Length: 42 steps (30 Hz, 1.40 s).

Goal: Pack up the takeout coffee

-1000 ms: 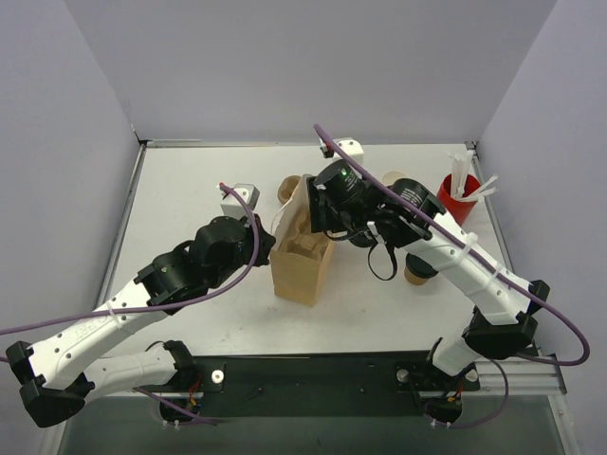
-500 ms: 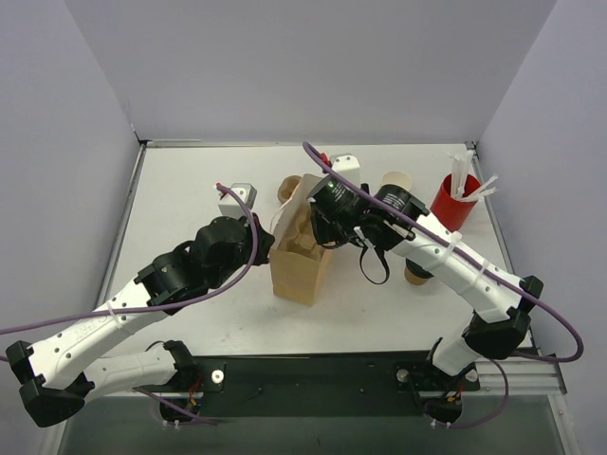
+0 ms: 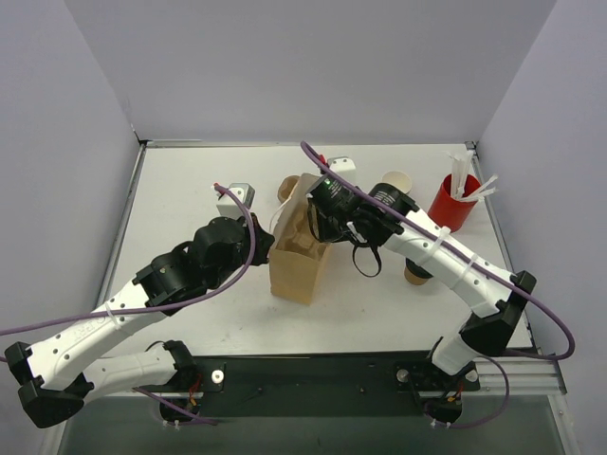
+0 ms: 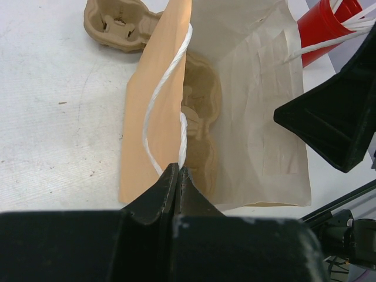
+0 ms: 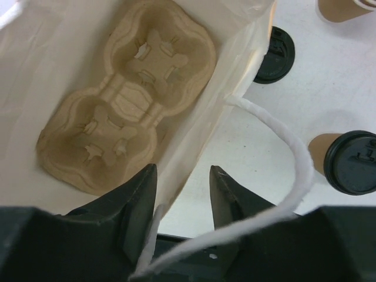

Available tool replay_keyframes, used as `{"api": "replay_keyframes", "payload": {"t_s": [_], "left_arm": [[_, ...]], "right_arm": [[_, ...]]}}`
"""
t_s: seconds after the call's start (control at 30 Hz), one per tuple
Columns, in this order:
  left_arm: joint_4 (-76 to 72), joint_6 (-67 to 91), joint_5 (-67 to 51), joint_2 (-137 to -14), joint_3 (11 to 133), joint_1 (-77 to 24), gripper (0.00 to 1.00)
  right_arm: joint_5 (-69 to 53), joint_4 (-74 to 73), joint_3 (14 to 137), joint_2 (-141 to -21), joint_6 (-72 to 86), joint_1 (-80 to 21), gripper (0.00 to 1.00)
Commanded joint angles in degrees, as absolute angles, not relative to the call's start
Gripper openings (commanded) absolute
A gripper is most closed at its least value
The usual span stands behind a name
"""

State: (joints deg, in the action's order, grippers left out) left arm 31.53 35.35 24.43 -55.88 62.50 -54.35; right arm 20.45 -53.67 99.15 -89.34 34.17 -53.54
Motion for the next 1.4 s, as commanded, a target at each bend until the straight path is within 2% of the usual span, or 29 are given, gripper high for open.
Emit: {"api": "replay_keyframes", "payload": {"t_s": [0.0,0.03,0.07,0.17,0.3,0.47,0.57,0.93,1.37], "left_arm": [[30.94,34.98,24.26,-55.02,64.60,-54.58,0.01],[31.20,34.81,24.26,-54.85,64.86,-54.49,0.06],[31.46,34.54,24.26,-54.76,65.04,-54.49,0.15],[32.52,33.23,24.08,-54.32,66.26,-54.41,0.33],[34.89,31.03,24.35,-54.14,69.25,-53.97,0.43],[37.35,29.44,24.17,-55.72,72.50,-52.21,0.44],[40.68,30.40,23.03,-58.62,74.96,-50.81,0.40],[47.90,31.55,21.09,-66.17,78.40,-48.69,0.37],[50.28,29.27,23.38,-66.71,81.12,-48.16,0.38]], "right_arm": [[19.34,-53.09,100.81,-91.58,32.08,-53.26,0.33],[19.07,-53.00,101.51,-92.10,31.73,-53.26,0.29],[18.81,-53.00,102.47,-92.37,31.38,-53.26,0.19],[17.84,-53.09,103.71,-93.51,29.80,-53.35,0.02],[17.58,-53.70,106.43,-94.92,27.69,-53.96,0.00],[17.40,-54.58,108.19,-96.42,27.25,-54.67,0.00],[17.49,-54.93,108.54,-96.77,27.51,-54.67,0.00],[17.67,-55.02,107.67,-96.68,27.95,-54.84,0.00],[18.46,-54.58,106.61,-96.41,28.04,-54.84,0.00]]}}
